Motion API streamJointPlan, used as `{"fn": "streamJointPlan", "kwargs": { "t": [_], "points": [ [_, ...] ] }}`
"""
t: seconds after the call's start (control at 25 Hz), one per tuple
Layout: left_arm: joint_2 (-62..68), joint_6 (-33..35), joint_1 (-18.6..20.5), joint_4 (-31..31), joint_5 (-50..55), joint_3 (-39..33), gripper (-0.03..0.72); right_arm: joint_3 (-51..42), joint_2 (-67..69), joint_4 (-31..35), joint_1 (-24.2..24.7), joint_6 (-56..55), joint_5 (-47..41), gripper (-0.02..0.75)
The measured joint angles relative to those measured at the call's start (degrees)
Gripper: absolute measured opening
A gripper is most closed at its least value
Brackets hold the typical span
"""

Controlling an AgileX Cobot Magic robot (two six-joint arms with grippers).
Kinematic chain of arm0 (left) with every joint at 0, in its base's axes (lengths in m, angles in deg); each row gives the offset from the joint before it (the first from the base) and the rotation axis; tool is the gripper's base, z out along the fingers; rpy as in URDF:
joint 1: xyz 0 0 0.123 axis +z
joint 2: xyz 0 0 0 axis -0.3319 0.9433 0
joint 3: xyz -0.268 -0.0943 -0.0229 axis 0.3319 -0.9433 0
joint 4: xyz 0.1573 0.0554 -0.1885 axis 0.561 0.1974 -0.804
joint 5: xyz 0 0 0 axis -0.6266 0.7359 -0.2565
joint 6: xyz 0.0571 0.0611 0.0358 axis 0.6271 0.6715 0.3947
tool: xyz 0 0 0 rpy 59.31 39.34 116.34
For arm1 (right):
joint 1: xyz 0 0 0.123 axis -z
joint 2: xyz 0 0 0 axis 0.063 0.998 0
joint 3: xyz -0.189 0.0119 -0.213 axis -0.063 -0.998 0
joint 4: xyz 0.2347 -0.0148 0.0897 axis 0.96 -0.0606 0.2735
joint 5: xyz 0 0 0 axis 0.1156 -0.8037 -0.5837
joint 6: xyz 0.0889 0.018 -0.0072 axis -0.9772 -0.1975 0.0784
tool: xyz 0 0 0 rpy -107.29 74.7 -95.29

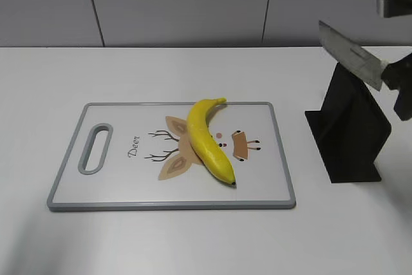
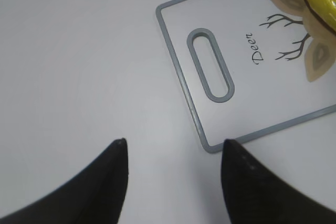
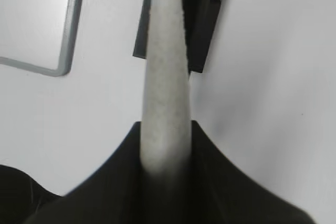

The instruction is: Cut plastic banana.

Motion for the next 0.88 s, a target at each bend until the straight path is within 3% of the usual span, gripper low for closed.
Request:
{"fn": "streamJointPlan", "kwargs": {
  "t": [0.32, 0.64, 0.88],
  "points": [
    [0.0, 2.6, 0.0, 0.1, -0.6, 0.1, 0.552, 6.8, -0.6, 1.2, -0.2, 6.5, -5.0, 0.178],
    [1.8, 11.1, 0.0, -2.4, 1.1, 9.0, 0.552, 8.8, -0.6, 8.6, -0.2, 28.2, -5.6, 0.178],
    [10.4, 26.8, 0.0, -14.1, 6.8, 15.9, 0.552, 9.6, -0.4, 10.7, -2.9, 37.4, -6.3, 0.178]
  ]
}}
